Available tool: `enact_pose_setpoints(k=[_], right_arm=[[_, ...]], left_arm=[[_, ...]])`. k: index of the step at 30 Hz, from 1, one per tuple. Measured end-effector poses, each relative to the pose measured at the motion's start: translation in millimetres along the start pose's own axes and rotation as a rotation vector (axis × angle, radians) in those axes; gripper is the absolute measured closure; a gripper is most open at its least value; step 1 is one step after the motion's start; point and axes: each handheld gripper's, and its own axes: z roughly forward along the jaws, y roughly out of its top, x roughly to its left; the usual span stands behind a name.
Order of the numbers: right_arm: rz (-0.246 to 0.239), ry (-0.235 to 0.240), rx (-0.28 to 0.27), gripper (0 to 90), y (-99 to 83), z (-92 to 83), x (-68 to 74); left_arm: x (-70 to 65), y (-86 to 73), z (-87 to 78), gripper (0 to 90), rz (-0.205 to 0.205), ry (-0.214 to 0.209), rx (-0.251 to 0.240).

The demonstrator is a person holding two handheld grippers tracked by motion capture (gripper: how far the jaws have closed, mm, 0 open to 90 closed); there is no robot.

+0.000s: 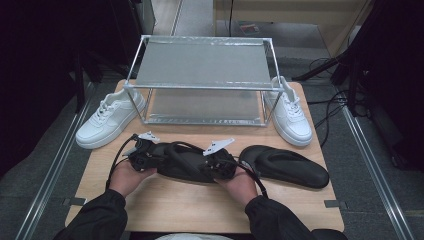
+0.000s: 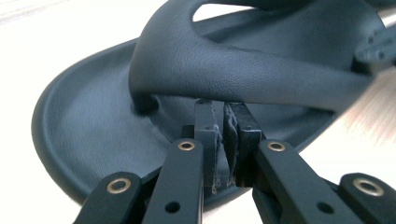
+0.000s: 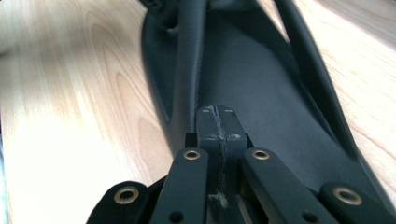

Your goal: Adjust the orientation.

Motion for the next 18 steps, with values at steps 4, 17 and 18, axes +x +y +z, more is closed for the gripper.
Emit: enact_pose_setpoints(k=[4, 17, 18], right_arm=[[-0.001, -0.001, -0.005, 90.0, -0.4, 0.3, 2.1], [0.0, 0.034, 0.002, 90.0, -0.4, 4.9, 18.9], [-0.002, 0.025, 0.001, 90.0, 0.0, 5.3, 21.0]], left_arm=[[-0.3, 2.3, 2.2, 84.7, 0.002, 0.01, -0.005], [-4.9, 10.1, 9.9, 85.4, 0.008, 0.043, -0.029], [-4.9, 11.3, 11.0, 85.4, 0.006, 0.047, -0.033]])
